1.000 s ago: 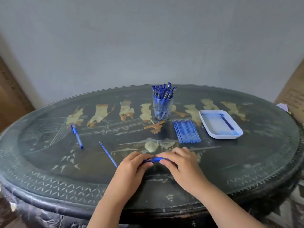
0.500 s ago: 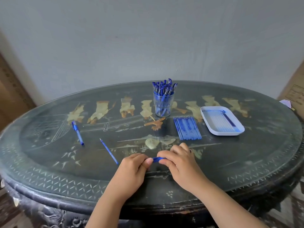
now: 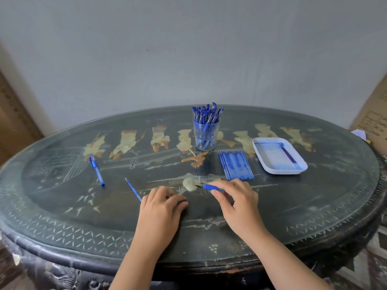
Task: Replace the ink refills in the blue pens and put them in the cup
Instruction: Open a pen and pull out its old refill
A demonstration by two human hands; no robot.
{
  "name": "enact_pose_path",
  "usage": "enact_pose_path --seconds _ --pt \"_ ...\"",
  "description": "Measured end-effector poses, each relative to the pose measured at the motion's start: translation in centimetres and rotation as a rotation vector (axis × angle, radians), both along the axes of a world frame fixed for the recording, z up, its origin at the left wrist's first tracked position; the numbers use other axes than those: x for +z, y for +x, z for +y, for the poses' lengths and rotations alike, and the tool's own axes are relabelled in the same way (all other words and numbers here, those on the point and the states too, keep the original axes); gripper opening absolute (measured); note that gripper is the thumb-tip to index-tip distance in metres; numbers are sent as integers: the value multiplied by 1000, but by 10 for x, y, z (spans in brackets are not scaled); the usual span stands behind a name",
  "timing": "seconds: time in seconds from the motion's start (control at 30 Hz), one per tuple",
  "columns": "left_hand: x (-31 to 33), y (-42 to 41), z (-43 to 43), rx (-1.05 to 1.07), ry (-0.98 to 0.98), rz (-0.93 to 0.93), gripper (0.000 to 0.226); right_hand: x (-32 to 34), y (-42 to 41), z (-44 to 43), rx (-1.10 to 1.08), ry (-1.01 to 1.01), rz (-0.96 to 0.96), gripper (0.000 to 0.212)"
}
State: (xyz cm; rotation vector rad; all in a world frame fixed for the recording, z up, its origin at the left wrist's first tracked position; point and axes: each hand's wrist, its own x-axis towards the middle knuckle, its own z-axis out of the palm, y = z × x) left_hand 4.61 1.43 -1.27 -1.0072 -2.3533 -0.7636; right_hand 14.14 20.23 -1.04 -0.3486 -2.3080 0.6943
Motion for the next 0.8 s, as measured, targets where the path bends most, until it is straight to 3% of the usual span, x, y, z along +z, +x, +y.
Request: enact_pose_path --seconds 0.27,0.47,0.7,0.8 --pt "-1 0 3 76 -103 6 40 -1 -2 -4 20 67 -53 25" --pt "4 4 1 -10 7 -23 50 -1 -2 -4 31 91 -54 25" --pt "8 7 -1 -200 140 25 19 0 -1 -11 116 266 -18 18" --pt "8 8 0 -171 164 40 25 1 -1 -11 115 347 25 16"
